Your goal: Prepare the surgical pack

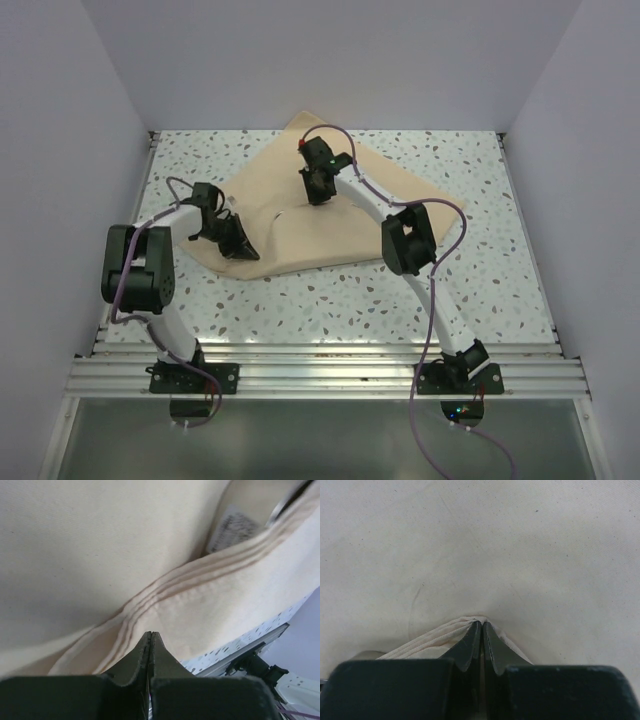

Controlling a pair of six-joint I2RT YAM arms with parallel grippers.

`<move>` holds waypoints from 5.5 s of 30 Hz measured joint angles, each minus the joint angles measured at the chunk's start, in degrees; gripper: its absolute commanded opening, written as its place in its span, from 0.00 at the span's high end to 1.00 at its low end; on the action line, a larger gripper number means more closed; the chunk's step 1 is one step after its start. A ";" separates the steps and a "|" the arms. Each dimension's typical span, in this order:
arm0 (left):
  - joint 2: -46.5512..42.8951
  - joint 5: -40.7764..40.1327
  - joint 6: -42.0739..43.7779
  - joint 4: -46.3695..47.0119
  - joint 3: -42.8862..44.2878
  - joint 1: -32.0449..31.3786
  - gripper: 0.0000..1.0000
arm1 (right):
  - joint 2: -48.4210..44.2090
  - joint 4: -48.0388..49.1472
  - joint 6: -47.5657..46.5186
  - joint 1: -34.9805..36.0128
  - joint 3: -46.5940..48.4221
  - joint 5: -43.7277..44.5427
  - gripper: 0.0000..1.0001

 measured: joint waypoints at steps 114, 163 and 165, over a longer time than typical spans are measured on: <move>-0.26 -10.82 -14.08 1.73 36.81 -13.94 1.00 | 1.73 -0.83 5.44 -2.86 2.19 -8.55 0.96; 25.05 -5.03 -17.62 3.21 53.72 -22.56 1.00 | 3.50 5.95 18.45 -11.78 -1.64 -35.80 0.64; 26.03 -4.39 -17.66 3.72 54.18 -22.84 1.00 | 3.50 5.90 18.84 -12.37 -1.64 -36.28 0.59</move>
